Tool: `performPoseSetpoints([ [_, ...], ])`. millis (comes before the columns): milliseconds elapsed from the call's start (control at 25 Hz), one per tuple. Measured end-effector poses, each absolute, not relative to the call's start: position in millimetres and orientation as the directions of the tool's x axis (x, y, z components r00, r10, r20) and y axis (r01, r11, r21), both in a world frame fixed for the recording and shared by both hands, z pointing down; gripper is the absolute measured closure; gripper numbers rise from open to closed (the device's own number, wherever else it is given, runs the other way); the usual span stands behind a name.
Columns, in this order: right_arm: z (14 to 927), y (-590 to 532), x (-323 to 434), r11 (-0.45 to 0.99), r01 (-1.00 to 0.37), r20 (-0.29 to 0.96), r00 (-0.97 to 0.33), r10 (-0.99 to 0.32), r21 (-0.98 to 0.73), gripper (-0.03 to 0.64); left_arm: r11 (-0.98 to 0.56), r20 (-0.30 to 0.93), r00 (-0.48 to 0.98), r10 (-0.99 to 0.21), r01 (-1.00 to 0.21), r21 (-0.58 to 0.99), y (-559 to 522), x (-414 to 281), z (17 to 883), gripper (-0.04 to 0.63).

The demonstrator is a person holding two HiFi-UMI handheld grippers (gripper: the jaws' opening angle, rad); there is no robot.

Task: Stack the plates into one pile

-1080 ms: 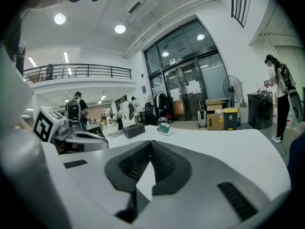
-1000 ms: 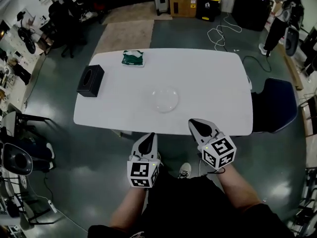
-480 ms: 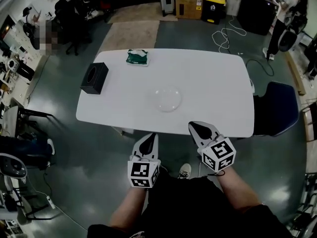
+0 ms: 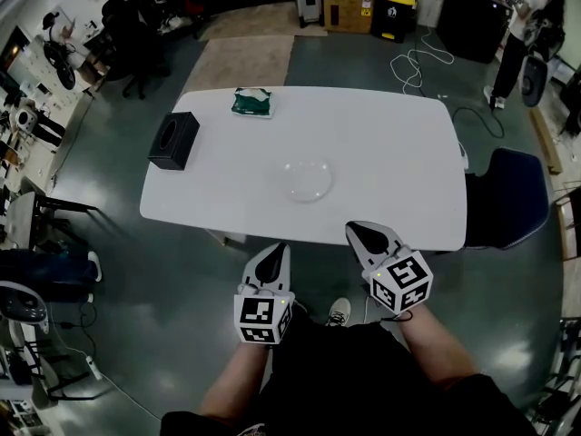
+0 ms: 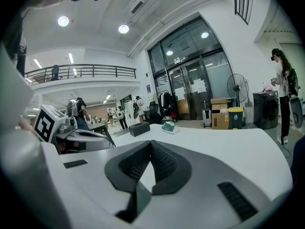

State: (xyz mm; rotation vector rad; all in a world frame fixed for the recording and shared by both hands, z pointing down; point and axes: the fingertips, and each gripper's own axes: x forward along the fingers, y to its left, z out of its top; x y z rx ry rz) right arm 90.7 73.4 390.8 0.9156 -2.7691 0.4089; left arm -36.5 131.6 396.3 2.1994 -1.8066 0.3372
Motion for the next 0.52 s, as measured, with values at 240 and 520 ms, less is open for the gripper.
performPoseSetpoints([
  [240, 396.8, 72.7, 92.7, 0.774, -0.600, 0.269, -0.794, -0.545, -0.202, 0.600, -0.180, 0.348, 0.191, -0.918, -0.982, 0.064, 129.6, -33.1, 400.5, 0.577],
  [520, 395.2, 73.6, 100.4, 0.774, -0.597, 0.275, -0.796, -0.540, -0.209, 0.600, -0.178, 0.353, 0.192, -0.916, -0.981, 0.072, 133.0, -23.9, 397.8, 0.577],
])
